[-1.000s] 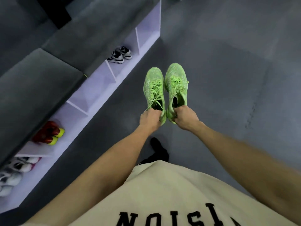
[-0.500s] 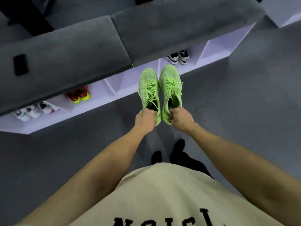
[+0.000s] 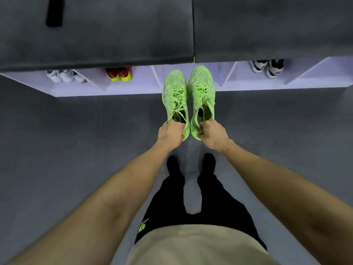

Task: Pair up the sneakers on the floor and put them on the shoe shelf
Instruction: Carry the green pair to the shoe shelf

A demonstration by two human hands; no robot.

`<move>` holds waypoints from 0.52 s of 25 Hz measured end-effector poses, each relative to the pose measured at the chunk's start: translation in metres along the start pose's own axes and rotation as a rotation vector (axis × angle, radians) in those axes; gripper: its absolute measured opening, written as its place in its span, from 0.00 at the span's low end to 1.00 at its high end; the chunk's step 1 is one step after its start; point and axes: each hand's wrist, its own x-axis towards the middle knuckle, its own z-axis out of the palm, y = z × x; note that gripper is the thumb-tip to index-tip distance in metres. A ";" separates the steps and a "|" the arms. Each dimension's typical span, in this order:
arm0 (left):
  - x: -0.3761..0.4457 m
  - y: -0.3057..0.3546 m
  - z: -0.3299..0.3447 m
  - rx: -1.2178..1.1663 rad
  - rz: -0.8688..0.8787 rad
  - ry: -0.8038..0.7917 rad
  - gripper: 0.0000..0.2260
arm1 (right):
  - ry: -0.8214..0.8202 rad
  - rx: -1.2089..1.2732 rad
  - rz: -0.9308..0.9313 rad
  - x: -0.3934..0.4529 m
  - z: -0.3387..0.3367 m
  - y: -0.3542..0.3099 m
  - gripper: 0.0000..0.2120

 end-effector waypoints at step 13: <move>0.241 -0.085 0.172 0.012 -0.022 0.018 0.06 | -0.014 -0.052 -0.029 0.252 0.164 0.089 0.10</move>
